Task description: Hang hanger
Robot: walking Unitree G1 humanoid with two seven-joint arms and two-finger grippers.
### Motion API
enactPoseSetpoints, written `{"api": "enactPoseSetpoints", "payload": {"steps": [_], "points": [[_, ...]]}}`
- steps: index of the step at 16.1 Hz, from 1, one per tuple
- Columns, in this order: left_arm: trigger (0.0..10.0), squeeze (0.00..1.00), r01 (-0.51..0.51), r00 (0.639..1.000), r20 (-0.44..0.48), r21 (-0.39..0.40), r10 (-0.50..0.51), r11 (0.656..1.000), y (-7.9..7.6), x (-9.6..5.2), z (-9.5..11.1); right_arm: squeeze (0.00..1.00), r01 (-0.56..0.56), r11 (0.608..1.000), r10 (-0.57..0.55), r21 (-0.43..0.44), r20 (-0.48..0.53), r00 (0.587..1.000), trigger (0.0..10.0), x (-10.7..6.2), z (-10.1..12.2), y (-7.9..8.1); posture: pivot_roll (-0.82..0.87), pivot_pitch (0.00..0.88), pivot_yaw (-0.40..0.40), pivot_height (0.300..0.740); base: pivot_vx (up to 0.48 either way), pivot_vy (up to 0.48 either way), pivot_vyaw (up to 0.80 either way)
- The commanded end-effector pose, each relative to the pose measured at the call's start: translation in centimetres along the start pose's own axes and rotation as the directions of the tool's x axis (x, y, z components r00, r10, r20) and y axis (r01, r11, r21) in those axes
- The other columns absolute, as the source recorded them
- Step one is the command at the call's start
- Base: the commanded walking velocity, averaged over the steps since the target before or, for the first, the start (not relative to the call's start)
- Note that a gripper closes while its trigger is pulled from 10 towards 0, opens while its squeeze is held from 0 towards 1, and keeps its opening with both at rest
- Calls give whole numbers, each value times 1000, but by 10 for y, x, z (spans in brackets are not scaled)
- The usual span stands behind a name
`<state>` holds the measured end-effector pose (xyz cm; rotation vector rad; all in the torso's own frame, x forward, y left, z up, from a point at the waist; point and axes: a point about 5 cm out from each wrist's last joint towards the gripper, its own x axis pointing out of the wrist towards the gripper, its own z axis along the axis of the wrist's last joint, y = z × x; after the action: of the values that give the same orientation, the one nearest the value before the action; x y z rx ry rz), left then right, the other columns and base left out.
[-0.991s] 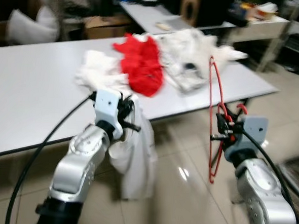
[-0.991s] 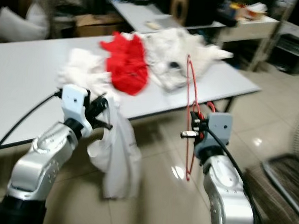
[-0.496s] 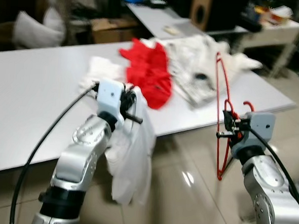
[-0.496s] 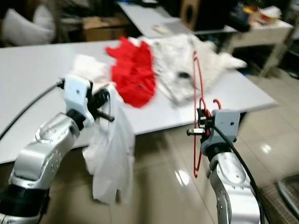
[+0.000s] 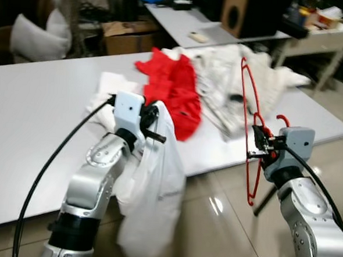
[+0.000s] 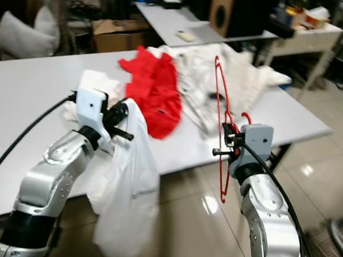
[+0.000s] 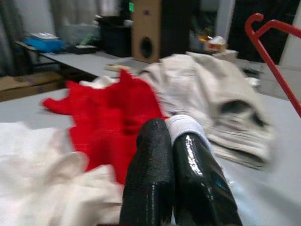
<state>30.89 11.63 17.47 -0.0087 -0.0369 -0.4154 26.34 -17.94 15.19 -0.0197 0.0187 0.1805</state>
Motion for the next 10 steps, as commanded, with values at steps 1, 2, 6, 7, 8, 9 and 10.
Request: {"api": "enactPoseSetpoints", "payload": {"steps": [1,2,6,7,8,9,10], "points": [[10000,0,-17,1000,22,21,16,1000,6,2,8,0,-42,999,42,-2,25,999,10000,1,7,2,-134,0,10,740,0,0,0],[10000,0,-17,1000,21,38,16,999,7,5,10,0,-80,997,80,-12,18,997,10000,1,8,1,-134,0,10,740,0,0,0],[10000,0,-51,998,-23,152,55,987,35,43,35,0,-365,922,369,-131,5,929,10000,-13,34,-12,-148,0,15,740,0,0,0],[10000,0,-57,998,-20,166,61,985,40,50,43,0,-395,907,401,-145,8,916,10000,-15,38,-14,-148,0,15,740,0,0,0],[10000,0,-67,997,-18,202,72,977,48,62,57,0,-460,871,467,-171,-1,884,10000,-19,44,-17,-152,0,23,740,0,0,0],[10000,0,-76,997,-13,242,82,967,55,72,70,0,-517,836,522,-182,-20,853,10000,-23,46,-18,-153,0,26,740,0,0,0],[10000,0,-81,996,-8,258,86,963,58,75,75,0,-538,822,543,-186,-28,839,10000,-25,47,-18,-153,0,26,740,0,0,0]]}}
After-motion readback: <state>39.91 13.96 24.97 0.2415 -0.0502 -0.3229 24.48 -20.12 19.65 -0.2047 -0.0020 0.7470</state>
